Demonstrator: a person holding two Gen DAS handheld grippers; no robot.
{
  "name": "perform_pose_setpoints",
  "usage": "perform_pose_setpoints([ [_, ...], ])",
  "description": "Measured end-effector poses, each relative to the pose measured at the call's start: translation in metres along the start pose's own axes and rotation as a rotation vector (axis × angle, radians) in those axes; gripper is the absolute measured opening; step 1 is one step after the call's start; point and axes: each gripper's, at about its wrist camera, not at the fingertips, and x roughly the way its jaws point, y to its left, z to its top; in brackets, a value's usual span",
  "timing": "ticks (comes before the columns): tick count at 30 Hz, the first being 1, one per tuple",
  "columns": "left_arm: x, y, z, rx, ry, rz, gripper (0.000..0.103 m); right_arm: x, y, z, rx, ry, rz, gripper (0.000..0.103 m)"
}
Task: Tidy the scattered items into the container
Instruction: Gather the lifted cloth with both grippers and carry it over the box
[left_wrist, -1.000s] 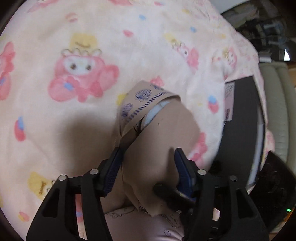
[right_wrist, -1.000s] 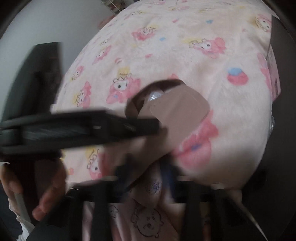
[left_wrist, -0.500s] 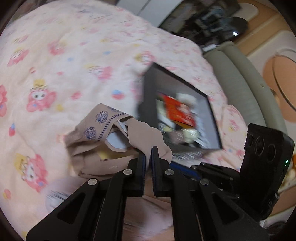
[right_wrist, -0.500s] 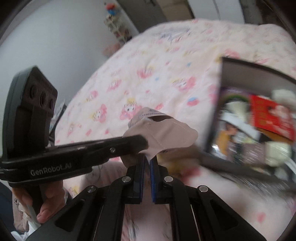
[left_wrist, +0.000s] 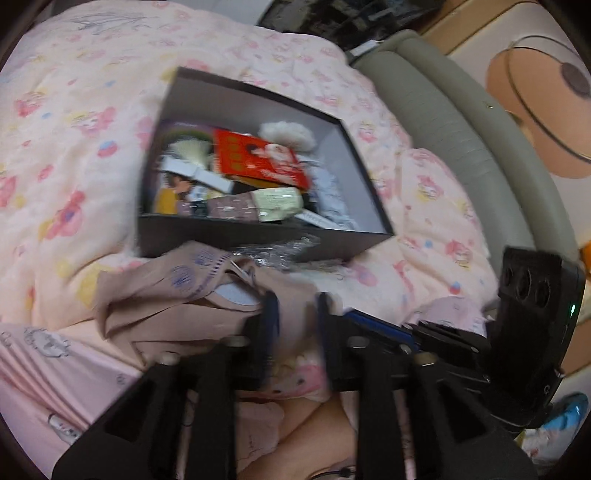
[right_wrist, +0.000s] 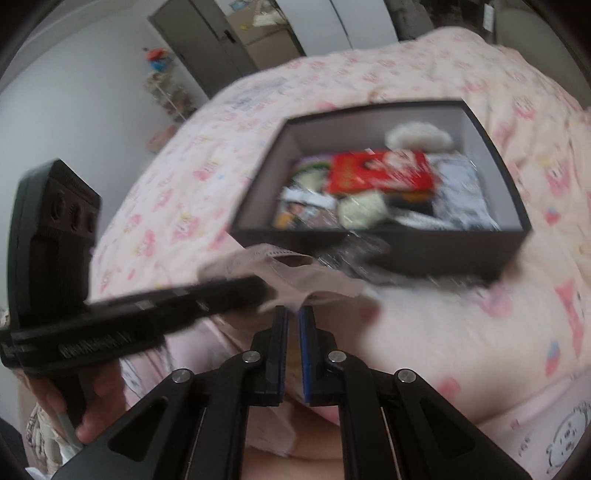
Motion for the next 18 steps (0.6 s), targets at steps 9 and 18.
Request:
perform_pose_setpoints([
  [9, -0.017, 0.067, -0.003, -0.12, -0.031, 0.259, 0.052, 0.025, 0.003, 0.001, -0.054, 0.045, 0.011, 0.059],
  [18, 0.033, 0.09, 0.001, -0.125, 0.104, 0.262, 0.061, 0.087, -0.005, 0.002, -0.038, 0.131, -0.004, 0.043],
])
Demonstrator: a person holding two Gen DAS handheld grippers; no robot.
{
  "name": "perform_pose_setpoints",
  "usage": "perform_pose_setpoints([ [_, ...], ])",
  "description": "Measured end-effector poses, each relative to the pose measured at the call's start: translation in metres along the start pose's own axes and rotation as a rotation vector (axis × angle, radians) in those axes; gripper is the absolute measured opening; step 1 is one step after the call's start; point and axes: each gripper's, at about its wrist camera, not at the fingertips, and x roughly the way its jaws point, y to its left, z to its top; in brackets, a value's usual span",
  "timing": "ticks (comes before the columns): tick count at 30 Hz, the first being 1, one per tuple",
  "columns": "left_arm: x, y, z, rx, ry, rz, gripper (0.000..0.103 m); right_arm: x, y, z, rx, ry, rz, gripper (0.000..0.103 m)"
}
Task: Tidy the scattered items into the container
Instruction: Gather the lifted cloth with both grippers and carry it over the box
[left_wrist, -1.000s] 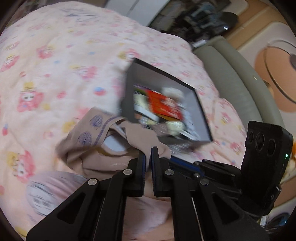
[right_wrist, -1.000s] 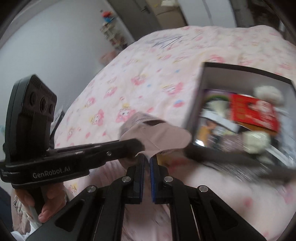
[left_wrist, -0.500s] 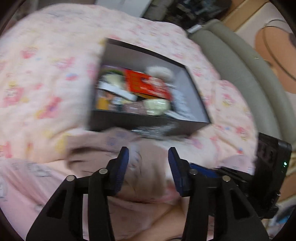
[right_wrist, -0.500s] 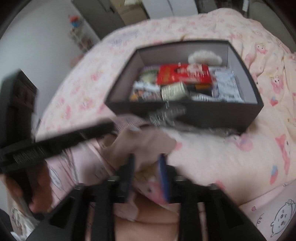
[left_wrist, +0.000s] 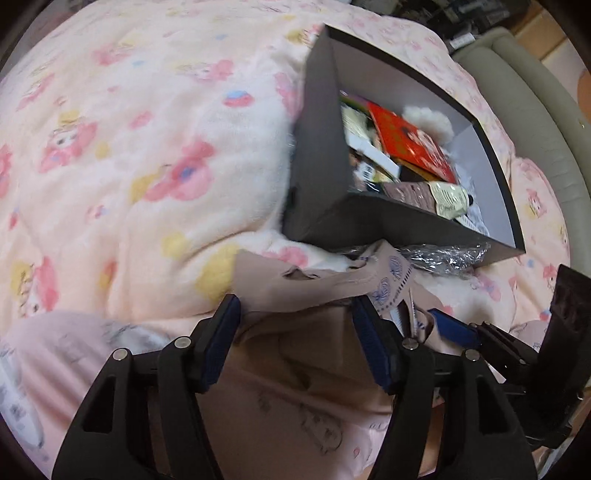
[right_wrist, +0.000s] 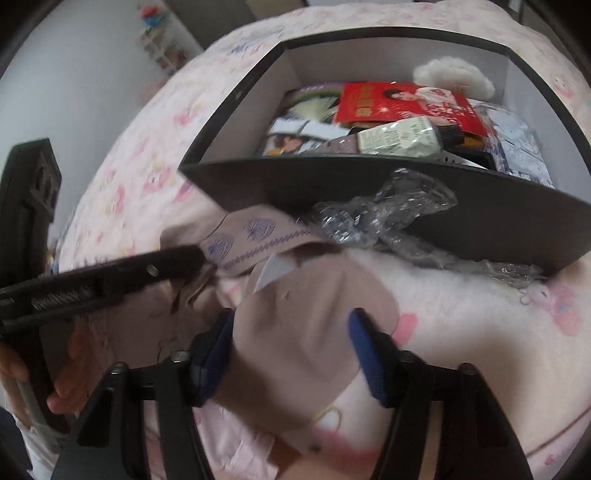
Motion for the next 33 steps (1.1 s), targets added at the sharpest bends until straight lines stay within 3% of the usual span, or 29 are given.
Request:
perform_pose_setpoints([
  [1, 0.004, -0.003, 0.001, 0.005, 0.005, -0.015, 0.058, -0.003, -0.002, 0.0, 0.007, -0.008, 0.011, 0.031],
  [2, 0.006, -0.006, 0.0, 0.019, 0.001, -0.017, 0.042, -0.007, -0.003, 0.0, 0.018, -0.013, 0.04, 0.021],
  [3, 0.005, -0.011, -0.001, 0.041, -0.01, -0.014, 0.02, -0.01, -0.005, -0.001, 0.027, -0.022, 0.057, 0.018],
  [4, 0.003, -0.016, -0.003, 0.058, -0.02, -0.014, 0.007, -0.016, -0.005, -0.001, 0.026, -0.04, 0.047, 0.013],
  [6, -0.006, -0.025, -0.007, 0.079, -0.047, -0.053, 0.006, -0.026, -0.004, -0.003, 0.013, -0.068, 0.023, 0.007],
  [12, -0.064, -0.057, -0.027, 0.182, -0.166, -0.178, 0.006, -0.069, -0.015, -0.013, 0.029, -0.169, -0.047, 0.006],
  [15, -0.074, -0.061, -0.027, 0.188, -0.178, -0.196, 0.006, -0.079, -0.025, -0.016, 0.043, -0.182, -0.096, 0.006],
  [21, -0.051, -0.045, -0.021, 0.135, -0.114, -0.046, 0.006, -0.082, -0.034, -0.027, 0.056, -0.174, -0.128, 0.007],
  [24, -0.049, -0.039, -0.017, 0.122, -0.128, 0.059, 0.006, -0.085, -0.037, -0.029, 0.061, -0.161, -0.141, 0.007],
  [25, -0.05, -0.035, -0.017, 0.106, -0.129, 0.062, 0.007, -0.088, -0.038, -0.03, 0.063, -0.162, -0.14, 0.009],
  [27, -0.051, -0.029, -0.016, 0.077, -0.122, -0.002, 0.025, -0.092, -0.042, -0.03, 0.091, -0.161, -0.107, 0.014],
  [28, -0.051, -0.028, -0.016, 0.074, -0.112, -0.039, 0.038, -0.094, -0.044, -0.031, 0.107, -0.153, -0.083, 0.024],
  [29, -0.049, -0.028, -0.017, 0.075, -0.098, -0.071, 0.042, -0.096, -0.045, -0.031, 0.118, -0.146, -0.064, 0.039],
  [30, -0.045, -0.03, -0.019, 0.078, -0.081, -0.096, 0.046, -0.097, -0.044, -0.032, 0.125, -0.147, -0.05, 0.046],
  [33, -0.029, -0.043, -0.028, 0.119, -0.012, -0.151, 0.052, -0.096, -0.04, -0.036, 0.117, -0.156, -0.028, 0.051],
])
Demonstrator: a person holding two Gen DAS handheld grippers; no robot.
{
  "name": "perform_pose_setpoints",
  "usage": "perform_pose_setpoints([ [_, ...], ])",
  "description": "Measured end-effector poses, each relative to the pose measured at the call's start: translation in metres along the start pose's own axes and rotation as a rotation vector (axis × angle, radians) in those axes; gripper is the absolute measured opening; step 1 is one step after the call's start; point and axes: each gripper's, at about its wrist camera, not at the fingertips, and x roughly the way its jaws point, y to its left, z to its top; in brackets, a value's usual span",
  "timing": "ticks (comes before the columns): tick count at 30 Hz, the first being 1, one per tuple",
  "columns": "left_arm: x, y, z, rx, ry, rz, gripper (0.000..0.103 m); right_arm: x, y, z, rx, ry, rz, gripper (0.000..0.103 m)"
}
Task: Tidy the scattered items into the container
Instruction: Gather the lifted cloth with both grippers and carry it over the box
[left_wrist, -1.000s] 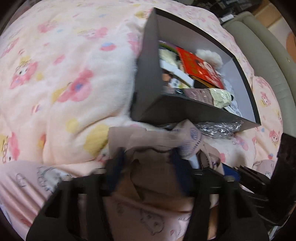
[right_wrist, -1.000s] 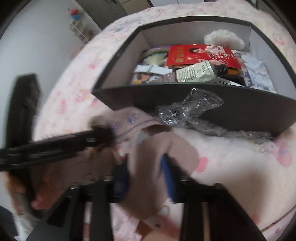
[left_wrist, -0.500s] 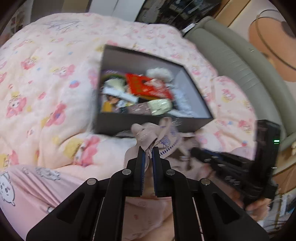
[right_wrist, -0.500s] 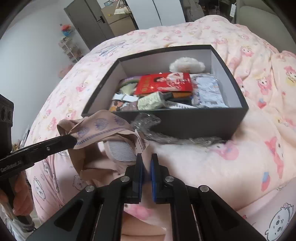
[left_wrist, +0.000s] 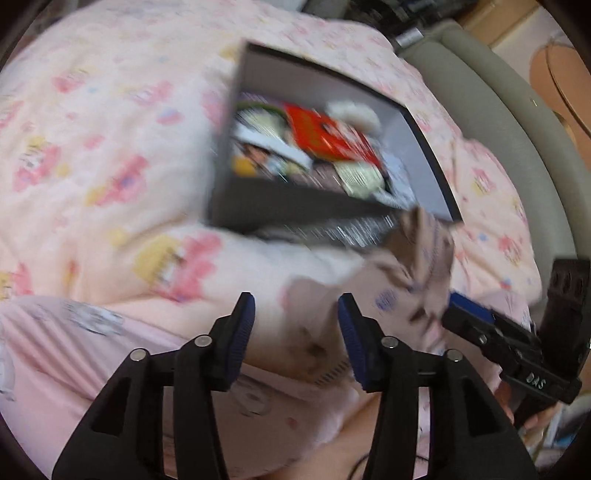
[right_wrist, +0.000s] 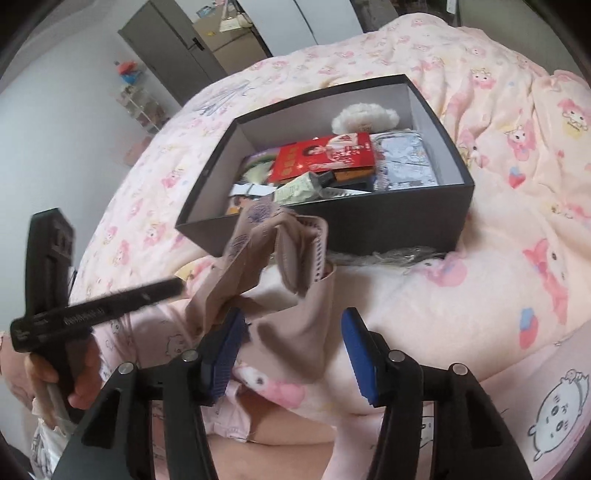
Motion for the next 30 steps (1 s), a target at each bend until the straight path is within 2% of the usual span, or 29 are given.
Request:
perform_pose_setpoints([
  [3, 0.016, -0.011, -0.008, 0.022, 0.042, -0.041, 0.056, 0.008, -0.002, -0.003, 0.008, 0.016, -0.041, 0.051],
  [5, 0.022, -0.013, -0.009, 0.02, 0.039, -0.034, 0.052, 0.009, -0.005, -0.002, 0.023, 0.008, -0.062, 0.051],
  [6, 0.024, -0.014, -0.009, 0.021, 0.032, -0.03, 0.03, 0.01, -0.007, 0.0, 0.029, -0.004, -0.056, 0.051],
  [7, 0.026, -0.015, -0.008, 0.026, 0.033, -0.031, 0.016, 0.012, -0.009, 0.001, 0.031, -0.02, -0.043, 0.051],
  [8, 0.025, -0.017, -0.007, 0.03, 0.031, -0.037, 0.004, 0.017, -0.011, 0.004, 0.028, -0.03, -0.029, 0.051],
  [9, 0.021, -0.018, -0.004, 0.03, 0.011, -0.043, 0.004, 0.026, -0.013, 0.006, 0.021, -0.017, -0.021, 0.051],
  [10, 0.013, -0.021, -0.001, 0.034, -0.024, -0.047, 0.004, 0.036, -0.014, 0.007, 0.011, 0.018, -0.022, 0.045],
  [11, 0.004, -0.023, 0.002, 0.04, -0.056, -0.044, 0.004, 0.045, -0.013, 0.007, 0.003, 0.061, -0.024, 0.017],
  [12, -0.005, -0.025, 0.005, 0.043, -0.089, -0.035, 0.004, 0.05, -0.012, 0.006, -0.007, 0.09, -0.021, 0.011],
  [13, -0.016, -0.026, 0.009, 0.048, -0.124, -0.021, 0.004, 0.05, -0.008, 0.003, -0.019, 0.101, -0.001, 0.011],
  [15, -0.035, -0.026, 0.015, 0.046, -0.191, 0.023, 0.003, 0.046, 0.001, -0.004, -0.03, 0.119, 0.093, 0.011],
  [17, -0.043, -0.022, 0.019, 0.034, -0.217, 0.05, 0.004, 0.044, 0.01, -0.01, -0.043, 0.147, 0.126, 0.011],
  [19, -0.039, -0.014, 0.022, 0.019, -0.185, 0.039, 0.019, 0.04, 0.014, -0.014, -0.055, 0.148, 0.108, 0.013],
  [20, -0.035, -0.01, 0.021, 0.007, -0.156, 0.03, 0.035, 0.038, 0.013, -0.014, -0.049, 0.145, 0.09, 0.017],
  [21, -0.032, -0.006, 0.017, -0.004, -0.137, 0.026, 0.041, 0.036, 0.011, -0.013, -0.041, 0.138, 0.065, 0.021],
  [23, -0.027, -0.003, 0.007, -0.013, -0.107, 0.023, 0.043, 0.027, 0.006, -0.008, -0.03, 0.097, 0.001, 0.043],
  [25, -0.021, -0.002, -0.006, -0.027, -0.055, -0.001, 0.05, 0.018, 0.004, -0.004, -0.036, 0.043, -0.025, 0.052],
  [27, -0.015, -0.001, -0.016, -0.046, -0.016, -0.013, 0.052, 0.015, 0.002, 0.002, -0.04, 0.006, -0.038, 0.057],
  [30, -0.001, -0.003, -0.025, -0.044, 0.03, 0.048, 0.053, 0.025, -0.004, 0.015, -0.03, -0.01, -0.052, 0.058],
])
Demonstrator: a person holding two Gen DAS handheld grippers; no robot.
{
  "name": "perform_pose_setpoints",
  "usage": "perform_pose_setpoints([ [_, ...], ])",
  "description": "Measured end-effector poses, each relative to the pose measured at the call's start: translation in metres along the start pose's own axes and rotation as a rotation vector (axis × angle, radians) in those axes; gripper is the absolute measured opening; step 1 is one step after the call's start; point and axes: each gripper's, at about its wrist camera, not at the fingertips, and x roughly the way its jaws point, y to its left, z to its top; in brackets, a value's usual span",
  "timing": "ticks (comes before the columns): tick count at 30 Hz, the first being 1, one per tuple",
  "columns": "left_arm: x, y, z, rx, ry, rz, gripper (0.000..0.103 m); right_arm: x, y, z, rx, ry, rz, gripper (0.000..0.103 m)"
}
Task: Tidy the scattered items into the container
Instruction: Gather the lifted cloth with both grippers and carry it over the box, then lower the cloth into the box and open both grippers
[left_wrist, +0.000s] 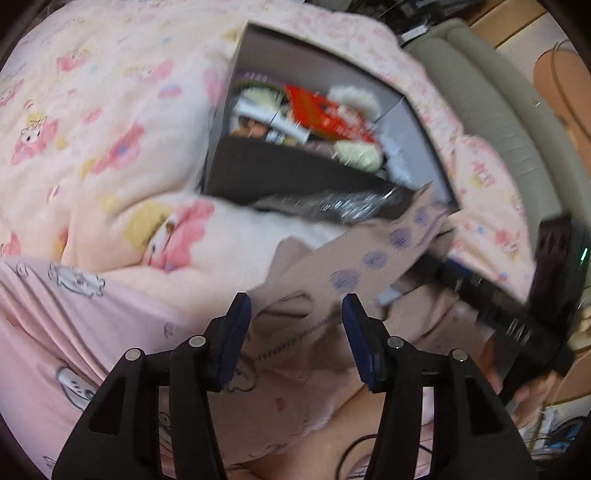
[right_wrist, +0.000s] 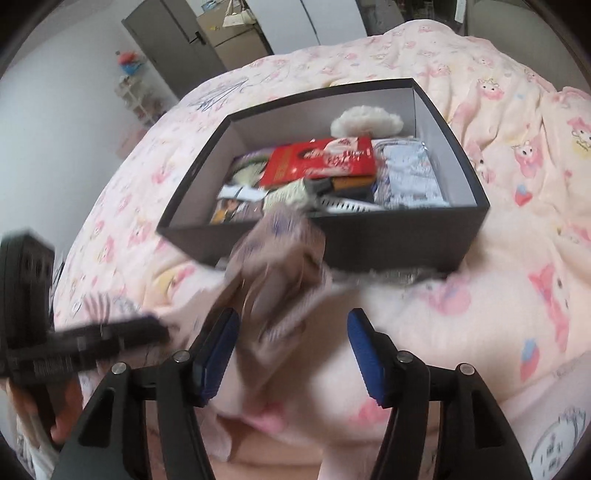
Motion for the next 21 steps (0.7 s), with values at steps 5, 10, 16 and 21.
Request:
perform_pose_setpoints([
  [5, 0.018, -0.001, -0.002, 0.003, 0.019, 0.013, 0.017, 0.026, -0.007, 0.008, -0.004, 0.026, 0.001, 0.018],
  [10, -0.007, -0.014, 0.004, 0.029, -0.061, -0.054, 0.004, 0.013, -0.019, 0.001, 0.059, 0.022, 0.038, 0.011],
  [16, -0.075, -0.055, 0.057, 0.162, -0.237, -0.116, 0.004, -0.051, -0.007, 0.044, -0.003, -0.137, 0.129, 0.011],
  [21, -0.078, -0.069, 0.123, 0.195, -0.307, -0.042, 0.004, -0.06, -0.002, 0.117, -0.069, -0.244, 0.11, 0.011],
])
